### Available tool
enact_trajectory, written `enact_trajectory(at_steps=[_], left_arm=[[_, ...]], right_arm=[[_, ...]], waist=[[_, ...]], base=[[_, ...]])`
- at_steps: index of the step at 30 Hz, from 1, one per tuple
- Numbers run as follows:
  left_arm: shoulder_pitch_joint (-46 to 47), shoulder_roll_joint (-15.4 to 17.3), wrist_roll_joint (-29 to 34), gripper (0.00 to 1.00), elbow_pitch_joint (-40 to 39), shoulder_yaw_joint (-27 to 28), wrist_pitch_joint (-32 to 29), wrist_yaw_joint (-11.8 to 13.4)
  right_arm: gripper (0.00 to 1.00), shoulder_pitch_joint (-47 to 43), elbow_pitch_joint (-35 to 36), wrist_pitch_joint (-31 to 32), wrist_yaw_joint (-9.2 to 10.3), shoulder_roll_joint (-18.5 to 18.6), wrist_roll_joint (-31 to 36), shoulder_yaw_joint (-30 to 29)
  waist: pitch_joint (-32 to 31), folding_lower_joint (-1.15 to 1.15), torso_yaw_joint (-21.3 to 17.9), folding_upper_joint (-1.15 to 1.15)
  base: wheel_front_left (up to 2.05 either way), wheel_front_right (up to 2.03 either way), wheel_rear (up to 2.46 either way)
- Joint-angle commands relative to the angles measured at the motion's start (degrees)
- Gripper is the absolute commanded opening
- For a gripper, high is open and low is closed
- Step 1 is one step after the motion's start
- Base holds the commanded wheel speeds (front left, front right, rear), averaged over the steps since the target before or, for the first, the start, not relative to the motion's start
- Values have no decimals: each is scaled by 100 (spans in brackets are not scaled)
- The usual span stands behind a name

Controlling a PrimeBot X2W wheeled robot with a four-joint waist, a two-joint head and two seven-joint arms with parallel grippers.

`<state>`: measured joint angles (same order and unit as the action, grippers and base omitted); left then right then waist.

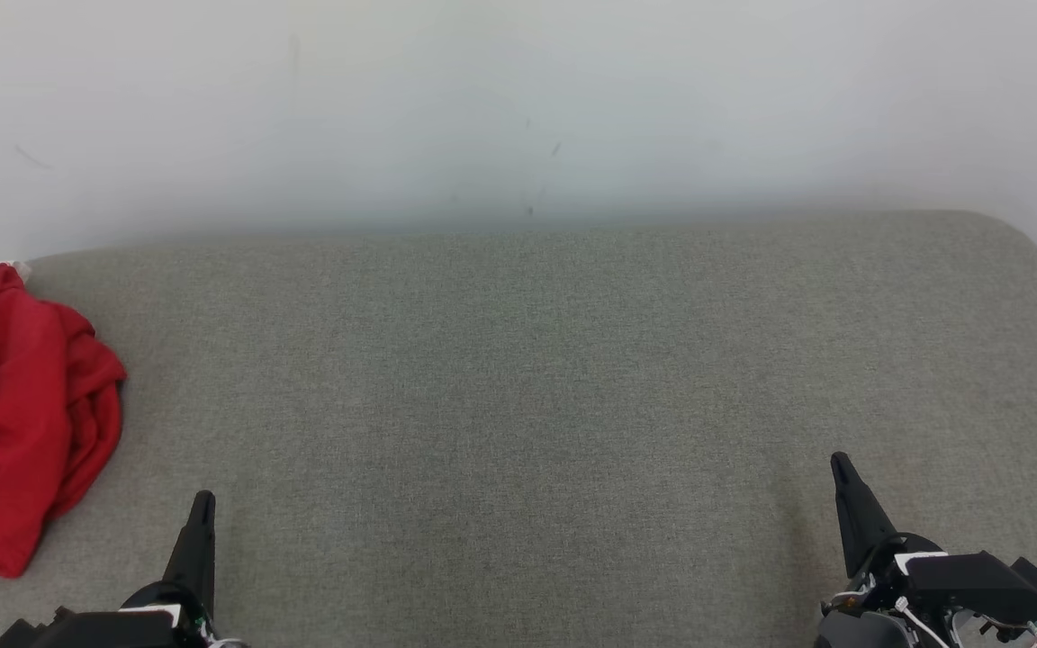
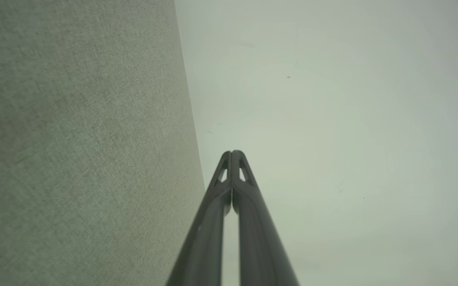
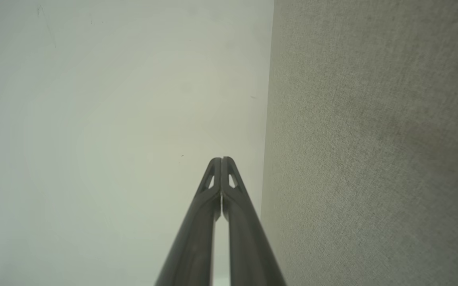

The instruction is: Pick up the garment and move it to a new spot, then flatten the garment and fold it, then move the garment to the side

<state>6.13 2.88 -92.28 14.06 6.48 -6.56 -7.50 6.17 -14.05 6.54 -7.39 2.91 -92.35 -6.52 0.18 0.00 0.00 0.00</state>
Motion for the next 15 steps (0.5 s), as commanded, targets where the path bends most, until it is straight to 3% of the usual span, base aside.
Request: enact_trajectory(at_steps=[1, 15], left_arm=[[47, -10, -11, 0, -5, 12, 19, -7], [47, -10, -11, 0, -5, 14, 19, -7]], right_arm=[[0, 23, 4, -2, -19, -23, 17, 4], [0, 23, 3, -3, -19, -23, 17, 4]], waist=[[0, 0, 0, 0], [0, 0, 0, 0]], base=[[0, 0, 0], [0, 0, 0]])
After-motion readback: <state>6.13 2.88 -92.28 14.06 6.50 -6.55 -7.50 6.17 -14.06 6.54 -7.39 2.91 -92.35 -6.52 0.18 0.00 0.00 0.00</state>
